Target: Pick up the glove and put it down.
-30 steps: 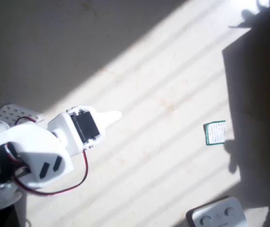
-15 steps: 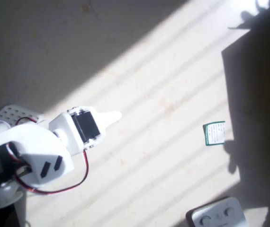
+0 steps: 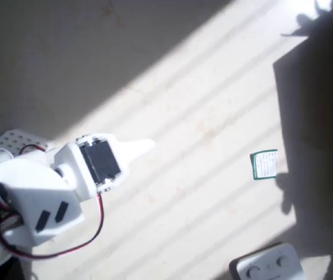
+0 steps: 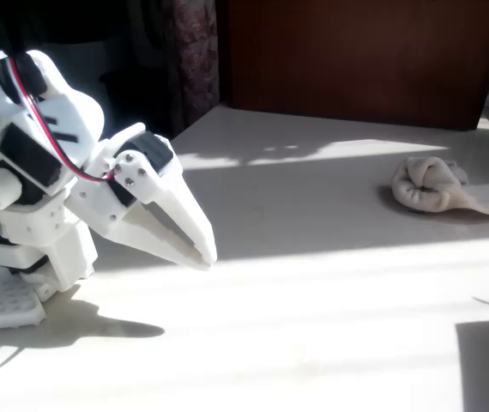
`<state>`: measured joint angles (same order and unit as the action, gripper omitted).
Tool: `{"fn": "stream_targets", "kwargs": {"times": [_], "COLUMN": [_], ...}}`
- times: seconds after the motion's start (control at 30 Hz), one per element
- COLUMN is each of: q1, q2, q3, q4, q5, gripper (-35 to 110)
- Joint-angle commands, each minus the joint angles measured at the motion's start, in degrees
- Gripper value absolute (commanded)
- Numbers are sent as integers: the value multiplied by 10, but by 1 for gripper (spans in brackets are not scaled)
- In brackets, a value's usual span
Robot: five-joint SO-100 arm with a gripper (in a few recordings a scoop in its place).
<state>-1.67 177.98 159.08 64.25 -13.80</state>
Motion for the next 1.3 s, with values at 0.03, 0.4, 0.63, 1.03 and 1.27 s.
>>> {"fn": "stream_targets", "kwargs": {"times": [0.03,0.4,0.63,1.03,1.27], "q1": [1,-43,-134,-246,-285], "q2": [-155,-504,-725,-1073,-1239], "q3": [-145,-525,-734,-1072,-1219], "q4": [-5,-7,-7,-7,-7], "q5": [-3,2,3,3,3], "gripper": [0,0,0,0,0]}}
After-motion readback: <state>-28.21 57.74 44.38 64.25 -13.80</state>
